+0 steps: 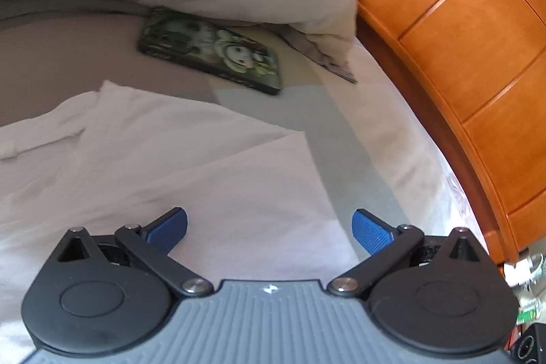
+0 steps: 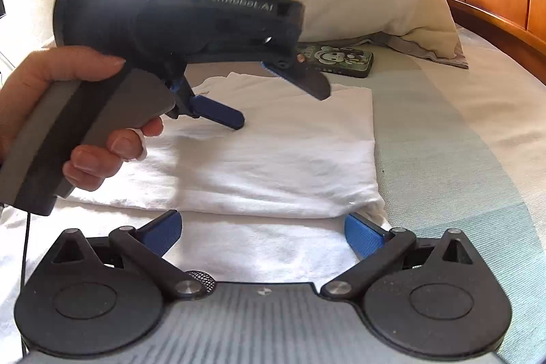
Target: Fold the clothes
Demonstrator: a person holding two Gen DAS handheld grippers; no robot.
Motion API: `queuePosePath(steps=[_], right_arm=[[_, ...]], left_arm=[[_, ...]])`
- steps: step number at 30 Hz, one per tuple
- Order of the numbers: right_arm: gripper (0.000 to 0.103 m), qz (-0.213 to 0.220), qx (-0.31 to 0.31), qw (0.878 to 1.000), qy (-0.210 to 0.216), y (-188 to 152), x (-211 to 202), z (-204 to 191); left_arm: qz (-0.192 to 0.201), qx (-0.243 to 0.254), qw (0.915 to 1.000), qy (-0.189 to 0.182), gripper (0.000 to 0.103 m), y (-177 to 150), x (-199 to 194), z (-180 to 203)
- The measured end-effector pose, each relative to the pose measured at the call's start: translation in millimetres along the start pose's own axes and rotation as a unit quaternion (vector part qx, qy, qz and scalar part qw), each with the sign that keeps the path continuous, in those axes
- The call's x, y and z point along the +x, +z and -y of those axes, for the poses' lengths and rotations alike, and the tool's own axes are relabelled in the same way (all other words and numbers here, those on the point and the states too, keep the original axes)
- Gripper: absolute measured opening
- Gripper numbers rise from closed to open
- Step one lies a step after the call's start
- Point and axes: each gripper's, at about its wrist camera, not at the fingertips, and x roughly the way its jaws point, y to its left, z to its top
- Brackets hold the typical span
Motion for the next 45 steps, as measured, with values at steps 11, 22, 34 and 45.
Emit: queuePosePath(steps=[11,22,34,45], right_arm=[[0.103,0.026,0.035,0.999,0.022,1,-4,16],[0.103,0.039,0.076,0.996,0.020,6,-9,32],[0.103,0.044,0.143,0.988,0.045,3,-48,35],[0.103,0.028,0.110,0.993,0.034,-9,-55,23]], left_arm=[[0.037,-0.008,0.9973,0.063,0.102,-23,-55,-25],[0.053,-0.069,0.9840,0.155,0.102,-33,-118,-61],[-0.003,-0.108,0.9747,0.196,0.102,-70,-153,-80],[0.011,-0.095,0.9871,0.128,0.102,-71,-155,-58]])
